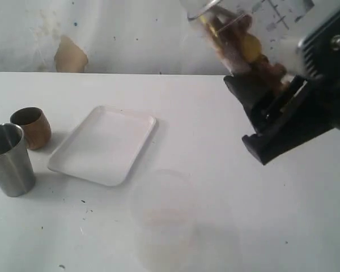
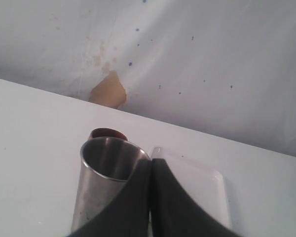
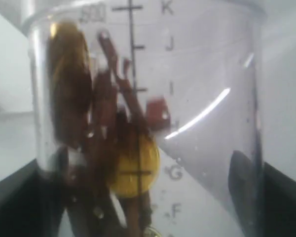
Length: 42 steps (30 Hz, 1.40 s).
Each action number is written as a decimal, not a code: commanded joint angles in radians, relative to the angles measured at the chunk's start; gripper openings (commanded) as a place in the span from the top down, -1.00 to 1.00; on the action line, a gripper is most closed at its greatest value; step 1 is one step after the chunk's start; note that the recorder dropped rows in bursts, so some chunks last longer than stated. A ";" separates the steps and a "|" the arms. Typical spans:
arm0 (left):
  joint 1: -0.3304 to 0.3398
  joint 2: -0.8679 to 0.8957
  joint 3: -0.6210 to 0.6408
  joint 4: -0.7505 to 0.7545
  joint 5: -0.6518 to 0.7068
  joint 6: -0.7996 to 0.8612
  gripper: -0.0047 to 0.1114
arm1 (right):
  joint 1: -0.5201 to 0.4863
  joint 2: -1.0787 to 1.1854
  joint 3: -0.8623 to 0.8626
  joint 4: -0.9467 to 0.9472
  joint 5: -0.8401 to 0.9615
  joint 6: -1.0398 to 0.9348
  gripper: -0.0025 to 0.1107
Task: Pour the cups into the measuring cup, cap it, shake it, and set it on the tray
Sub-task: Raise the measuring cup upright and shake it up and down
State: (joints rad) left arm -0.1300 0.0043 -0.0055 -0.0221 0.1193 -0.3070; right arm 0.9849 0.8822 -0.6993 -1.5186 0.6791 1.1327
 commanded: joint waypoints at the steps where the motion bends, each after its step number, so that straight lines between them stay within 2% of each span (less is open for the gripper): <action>1: 0.000 -0.004 0.006 -0.007 -0.013 0.001 0.92 | -0.090 0.032 0.082 -0.226 -0.015 0.478 0.96; 8: 0.000 -0.004 0.006 -0.007 -0.013 0.001 0.92 | -0.222 0.186 0.118 -0.226 0.155 0.946 0.96; 16: 0.000 -0.004 0.006 -0.007 -0.013 0.001 0.92 | -0.261 0.400 0.051 -0.226 0.267 0.970 0.96; 20: 0.000 -0.004 0.006 -0.007 -0.013 0.001 0.92 | -0.283 0.481 -0.018 -0.226 0.245 0.970 0.96; 24: 0.000 -0.004 0.006 -0.007 -0.013 0.001 0.92 | -0.399 0.554 -0.095 -0.226 0.033 0.967 0.96; 29: 0.000 -0.004 0.006 -0.007 -0.013 0.001 0.92 | -0.581 0.640 -0.210 -0.226 -0.384 0.844 0.96; 35: 0.000 -0.004 0.006 -0.007 -0.013 0.001 0.92 | -0.689 0.731 -0.347 -0.226 -0.679 0.672 0.96; 42: 0.000 -0.004 0.006 -0.007 -0.013 0.001 0.92 | -0.802 0.895 -0.548 -0.226 -1.196 0.692 0.96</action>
State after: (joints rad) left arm -0.1300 0.0043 -0.0055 -0.0221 0.1193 -0.3070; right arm 0.2226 1.7282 -1.1734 -1.7296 -0.3320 1.8140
